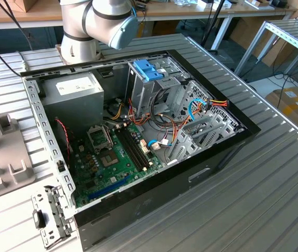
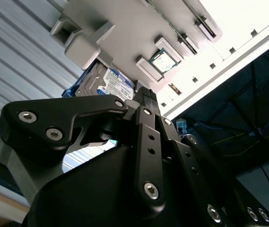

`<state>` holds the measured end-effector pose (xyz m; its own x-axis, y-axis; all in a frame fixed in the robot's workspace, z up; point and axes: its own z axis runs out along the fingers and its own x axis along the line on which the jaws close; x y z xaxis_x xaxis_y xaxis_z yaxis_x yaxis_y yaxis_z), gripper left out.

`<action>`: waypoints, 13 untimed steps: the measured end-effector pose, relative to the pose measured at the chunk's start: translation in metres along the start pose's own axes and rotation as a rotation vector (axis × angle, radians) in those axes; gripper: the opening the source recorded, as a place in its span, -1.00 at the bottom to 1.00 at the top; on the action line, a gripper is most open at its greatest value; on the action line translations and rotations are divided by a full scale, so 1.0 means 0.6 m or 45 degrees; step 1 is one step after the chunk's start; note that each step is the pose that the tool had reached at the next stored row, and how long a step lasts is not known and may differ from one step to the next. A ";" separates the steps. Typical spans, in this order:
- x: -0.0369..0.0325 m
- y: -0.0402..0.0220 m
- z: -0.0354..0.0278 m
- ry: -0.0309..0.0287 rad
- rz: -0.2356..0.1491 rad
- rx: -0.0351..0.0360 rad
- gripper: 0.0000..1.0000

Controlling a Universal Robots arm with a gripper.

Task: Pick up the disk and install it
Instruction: 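Pick up the disk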

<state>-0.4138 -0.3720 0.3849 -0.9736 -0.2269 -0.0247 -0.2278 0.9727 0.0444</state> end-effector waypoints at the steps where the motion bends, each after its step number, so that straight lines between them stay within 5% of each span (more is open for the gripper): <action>1: 0.000 0.000 0.000 0.0005 -0.008 -0.0002 -0.79; 13: 0.000 0.000 0.000 0.0014 -0.030 -0.0008 -0.79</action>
<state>-0.4138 -0.3719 0.3848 -0.9680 -0.2497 -0.0246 -0.2506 0.9671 0.0444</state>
